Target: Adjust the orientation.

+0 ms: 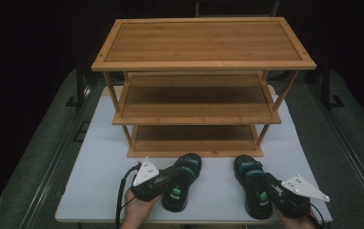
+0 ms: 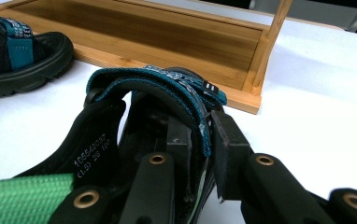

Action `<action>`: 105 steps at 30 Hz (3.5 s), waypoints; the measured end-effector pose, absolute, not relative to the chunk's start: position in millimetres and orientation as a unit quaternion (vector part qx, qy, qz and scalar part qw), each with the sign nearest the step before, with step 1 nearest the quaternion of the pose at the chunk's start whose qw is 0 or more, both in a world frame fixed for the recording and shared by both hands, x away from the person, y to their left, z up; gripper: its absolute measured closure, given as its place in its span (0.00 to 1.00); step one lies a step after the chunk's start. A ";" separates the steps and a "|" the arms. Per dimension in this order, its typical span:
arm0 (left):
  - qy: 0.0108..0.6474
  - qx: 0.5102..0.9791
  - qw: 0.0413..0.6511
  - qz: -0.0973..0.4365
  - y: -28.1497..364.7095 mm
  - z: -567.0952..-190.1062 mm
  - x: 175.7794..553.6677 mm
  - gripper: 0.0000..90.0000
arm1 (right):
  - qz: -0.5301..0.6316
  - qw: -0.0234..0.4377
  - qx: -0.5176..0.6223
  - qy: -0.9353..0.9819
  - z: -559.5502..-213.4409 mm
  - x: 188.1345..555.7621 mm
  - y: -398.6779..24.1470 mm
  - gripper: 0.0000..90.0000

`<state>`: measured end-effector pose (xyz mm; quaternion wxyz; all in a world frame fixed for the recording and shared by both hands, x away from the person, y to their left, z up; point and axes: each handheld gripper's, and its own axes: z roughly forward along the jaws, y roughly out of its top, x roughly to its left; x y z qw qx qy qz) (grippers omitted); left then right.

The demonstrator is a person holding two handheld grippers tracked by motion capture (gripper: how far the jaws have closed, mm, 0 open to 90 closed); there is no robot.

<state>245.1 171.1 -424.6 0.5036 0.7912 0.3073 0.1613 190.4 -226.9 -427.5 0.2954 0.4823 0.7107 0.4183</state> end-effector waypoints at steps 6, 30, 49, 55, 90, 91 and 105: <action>0.307 0.790 0.505 0.163 170.9 -424.8 244.8 0.83 | 0.418 0.296 0.482 0.711 -427.5 190.3 -226.7 0.87; 0.313 0.777 0.516 0.177 169.4 -425.4 241.5 0.85 | 0.422 0.298 0.482 0.708 -427.1 190.6 -226.9 0.89; 0.318 0.755 0.539 0.193 174.0 -414.7 241.0 0.86 | 0.438 0.292 0.453 0.720 -419.5 189.3 -210.5 0.90; 0.326 0.748 0.539 0.207 173.1 -413.9 247.4 0.86 | 0.451 0.296 0.451 0.711 -411.9 199.5 -200.7 0.90; 0.320 0.743 0.511 0.291 139.1 -421.1 299.0 0.85 | 0.441 0.340 0.425 0.714 -407.8 281.8 -142.1 0.90; 0.320 0.743 0.511 0.291 139.1 -421.1 299.0 0.85 | 0.442 0.339 0.427 0.713 -408.3 283.2 -141.4 0.90; 0.340 0.743 0.509 0.271 143.8 -428.2 311.1 0.85 | 0.434 0.323 0.438 0.718 -420.7 294.6 -130.4 0.90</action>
